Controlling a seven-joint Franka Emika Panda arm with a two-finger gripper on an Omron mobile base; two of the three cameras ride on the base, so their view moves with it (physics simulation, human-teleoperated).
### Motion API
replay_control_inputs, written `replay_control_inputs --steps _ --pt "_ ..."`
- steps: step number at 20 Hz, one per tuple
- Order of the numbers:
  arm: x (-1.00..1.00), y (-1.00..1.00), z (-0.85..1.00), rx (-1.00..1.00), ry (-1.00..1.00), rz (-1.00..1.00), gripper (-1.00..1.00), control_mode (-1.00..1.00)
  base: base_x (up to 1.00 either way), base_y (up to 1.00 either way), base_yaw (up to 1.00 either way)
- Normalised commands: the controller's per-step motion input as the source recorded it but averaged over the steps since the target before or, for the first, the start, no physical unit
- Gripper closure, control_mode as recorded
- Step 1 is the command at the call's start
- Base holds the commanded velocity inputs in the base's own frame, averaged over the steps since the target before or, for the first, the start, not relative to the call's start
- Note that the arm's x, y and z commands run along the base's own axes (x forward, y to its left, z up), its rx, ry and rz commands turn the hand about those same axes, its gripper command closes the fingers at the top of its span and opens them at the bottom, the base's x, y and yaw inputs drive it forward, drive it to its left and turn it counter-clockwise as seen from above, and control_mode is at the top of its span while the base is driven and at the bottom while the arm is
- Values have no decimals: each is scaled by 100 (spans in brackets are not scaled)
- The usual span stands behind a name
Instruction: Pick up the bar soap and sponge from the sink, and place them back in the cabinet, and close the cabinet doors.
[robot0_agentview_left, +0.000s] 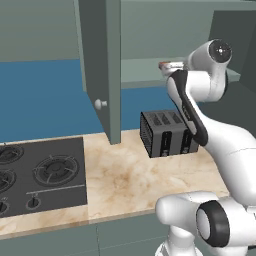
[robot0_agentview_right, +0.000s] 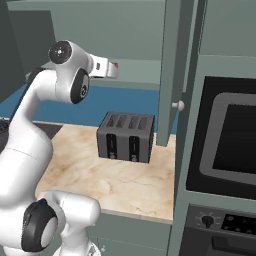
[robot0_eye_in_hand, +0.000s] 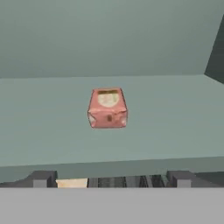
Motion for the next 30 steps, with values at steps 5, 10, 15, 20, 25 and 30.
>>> replay_control_inputs --steps 5,10,15,20,25,30 --pt "-59 0 10 0 7 0 -100 -100 0 0 0" --pt "-61 0 8 0 8 0 -100 -100 0 0 0" --pt "-52 0 8 0 9 -2 -100 -100 0 0 0" --pt "-42 0 2 0 10 -2 -100 -100 0 0 0" --pt "-42 0 0 0 9 -1 -100 -100 0 0 0" --pt "-47 0 0 0 7 0 -100 -100 0 0 0"
